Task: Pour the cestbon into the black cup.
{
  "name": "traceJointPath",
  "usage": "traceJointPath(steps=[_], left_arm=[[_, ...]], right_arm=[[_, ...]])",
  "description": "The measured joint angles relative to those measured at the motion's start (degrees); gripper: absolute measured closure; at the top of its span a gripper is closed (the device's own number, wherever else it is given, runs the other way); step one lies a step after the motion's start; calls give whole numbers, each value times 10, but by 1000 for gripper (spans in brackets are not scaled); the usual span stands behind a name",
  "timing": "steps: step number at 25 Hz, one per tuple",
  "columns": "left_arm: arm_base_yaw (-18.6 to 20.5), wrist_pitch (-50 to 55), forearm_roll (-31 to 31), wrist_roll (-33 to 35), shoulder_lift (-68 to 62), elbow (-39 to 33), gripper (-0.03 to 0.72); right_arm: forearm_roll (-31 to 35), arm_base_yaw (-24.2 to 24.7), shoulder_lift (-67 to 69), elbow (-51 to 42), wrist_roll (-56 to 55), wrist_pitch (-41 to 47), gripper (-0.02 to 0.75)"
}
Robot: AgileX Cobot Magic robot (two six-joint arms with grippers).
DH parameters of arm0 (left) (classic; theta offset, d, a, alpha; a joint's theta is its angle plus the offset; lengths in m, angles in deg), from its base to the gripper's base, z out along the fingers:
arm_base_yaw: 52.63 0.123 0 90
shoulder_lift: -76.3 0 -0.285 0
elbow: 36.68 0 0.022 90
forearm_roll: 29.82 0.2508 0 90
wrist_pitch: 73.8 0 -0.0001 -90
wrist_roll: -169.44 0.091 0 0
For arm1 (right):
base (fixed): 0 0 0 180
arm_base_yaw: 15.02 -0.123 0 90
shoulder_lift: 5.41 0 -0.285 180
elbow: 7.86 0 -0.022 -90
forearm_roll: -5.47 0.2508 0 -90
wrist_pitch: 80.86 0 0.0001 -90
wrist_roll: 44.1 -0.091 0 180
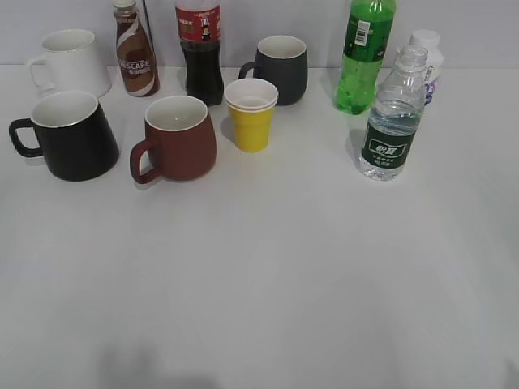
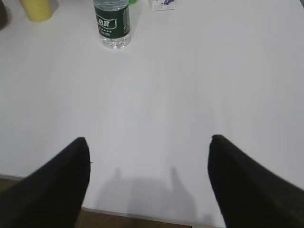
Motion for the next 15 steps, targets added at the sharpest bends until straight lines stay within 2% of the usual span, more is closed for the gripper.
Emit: traceJointPath(steps=[15], left_arm=[[0,0,0,0,0,0,452]], right_arm=[[0,0,0,0,0,-1,158]])
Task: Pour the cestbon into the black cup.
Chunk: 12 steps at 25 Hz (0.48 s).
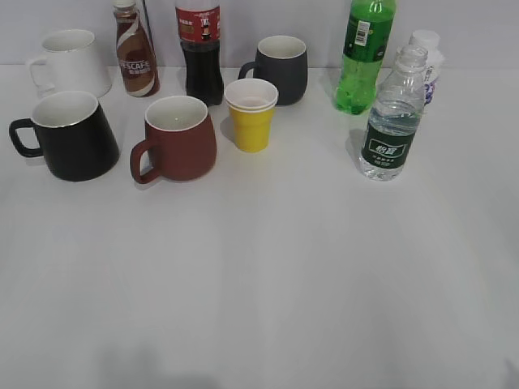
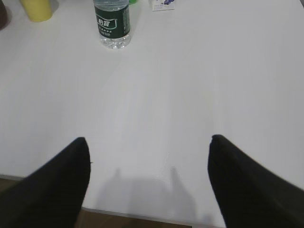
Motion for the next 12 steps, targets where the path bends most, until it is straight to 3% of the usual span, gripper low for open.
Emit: traceJointPath(steps=[12], left_arm=[[0,0,0,0,0,0,452]], right_arm=[[0,0,0,0,0,0,158]])
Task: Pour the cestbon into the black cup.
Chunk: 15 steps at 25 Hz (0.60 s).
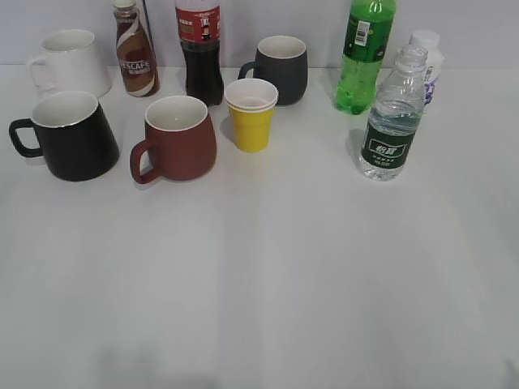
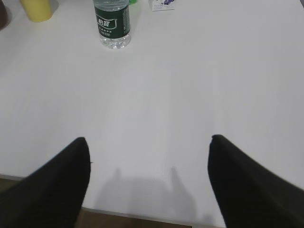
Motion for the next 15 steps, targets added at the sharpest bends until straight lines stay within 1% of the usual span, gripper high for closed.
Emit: traceJointPath(steps=[5,7,8,11,13,15], left_arm=[[0,-1,0,0,0,0,452],[0,-27,0,0,-5,8,452],[0,-62,-2,0,-14,12,452],[0,-254,-4,0,-57,12,452],[0,-401,-3,0,-110,3,450],[0,-510,-2,0,-176,-11,450]], right_arm=[[0,0,0,0,0,0,158],[0,0,0,0,0,0,158],[0,0,0,0,0,0,158],[0,0,0,0,0,0,158],[0,0,0,0,0,0,158],[0,0,0,0,0,0,158]])
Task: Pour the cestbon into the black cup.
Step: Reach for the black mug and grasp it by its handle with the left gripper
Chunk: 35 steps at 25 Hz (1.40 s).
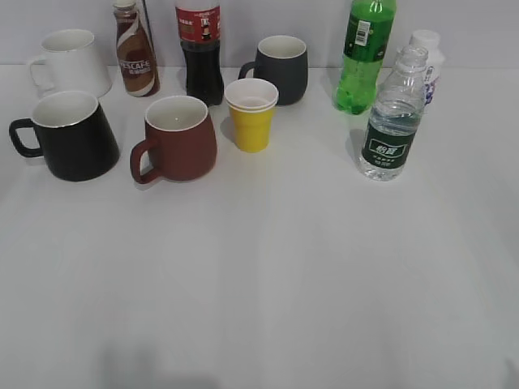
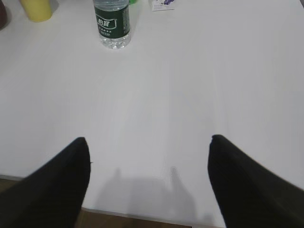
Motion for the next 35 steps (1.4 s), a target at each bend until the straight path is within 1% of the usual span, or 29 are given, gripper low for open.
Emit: traceJointPath(steps=[2,4,8,13,14,19,24,30,35], left_arm=[[0,-94,-1,0,-87,-10,449],[0,-156,-7,0,-173,-13,449],[1,-248,-7,0,-357,-14,447],[1,-423,-3,0,-499,-38,446],[1,-445,2,0,-520,-44,446],[1,-531,45,0,-645,-69,446],[1,-606,47,0,-738,-71,446],[1,-666,62,0,-801,-73,446],[1,-721,102,0,-851,-67,445]], right_arm=[[0,0,0,0,0,0,158],[0,0,0,0,0,0,158],[0,0,0,0,0,0,158],[0,0,0,0,0,0,158],[0,0,0,0,0,0,158],[0,0,0,0,0,0,158],[10,0,0,0,0,0,158],[17,0,0,0,0,0,158],[17,0,0,0,0,-1,158]])
